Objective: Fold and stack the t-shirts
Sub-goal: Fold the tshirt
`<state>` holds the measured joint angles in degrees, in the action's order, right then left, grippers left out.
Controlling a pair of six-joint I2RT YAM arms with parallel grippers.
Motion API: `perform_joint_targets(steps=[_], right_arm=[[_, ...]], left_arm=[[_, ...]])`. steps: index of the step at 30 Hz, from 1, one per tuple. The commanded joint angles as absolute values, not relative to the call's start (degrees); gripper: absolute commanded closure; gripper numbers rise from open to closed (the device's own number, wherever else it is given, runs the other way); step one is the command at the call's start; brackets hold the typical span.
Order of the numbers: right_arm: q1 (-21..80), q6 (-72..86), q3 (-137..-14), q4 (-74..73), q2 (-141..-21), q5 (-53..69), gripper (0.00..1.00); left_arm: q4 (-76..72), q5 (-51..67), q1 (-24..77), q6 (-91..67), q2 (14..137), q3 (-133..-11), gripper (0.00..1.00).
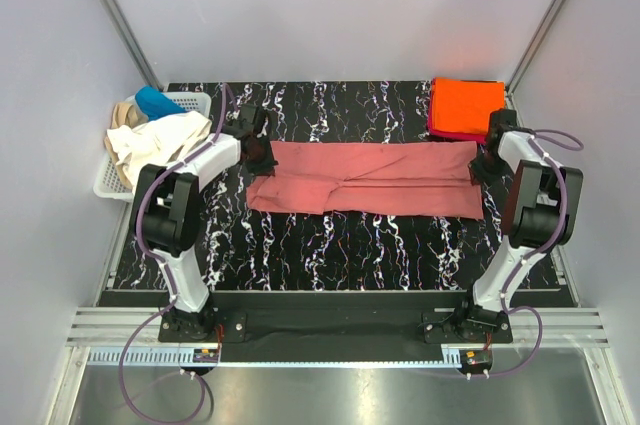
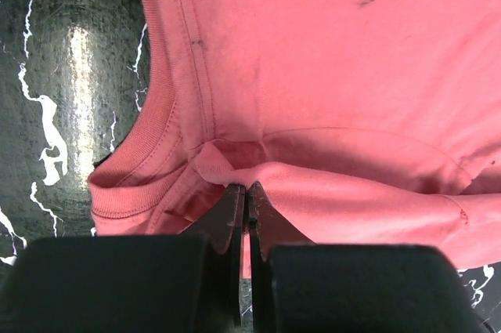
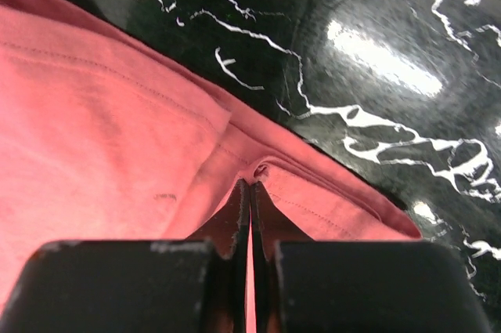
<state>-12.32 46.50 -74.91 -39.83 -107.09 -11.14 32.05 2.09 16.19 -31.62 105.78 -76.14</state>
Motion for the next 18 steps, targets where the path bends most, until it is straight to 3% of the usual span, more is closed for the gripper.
perform_joint_targets(steps=[1, 18], right_arm=[[-12.4, 45.0, -77.7, -40.2, -109.0, -13.5, 1.0], [-12.4, 45.8, -77.1, -43.1, -103.4, -20.4, 1.0]], left_arm=[[31.7, 0.3, 16.2, -31.7, 106.2, -78.3, 1.0], [32.9, 1.0, 18.3, -32.8, 103.8, -80.9, 1.0]])
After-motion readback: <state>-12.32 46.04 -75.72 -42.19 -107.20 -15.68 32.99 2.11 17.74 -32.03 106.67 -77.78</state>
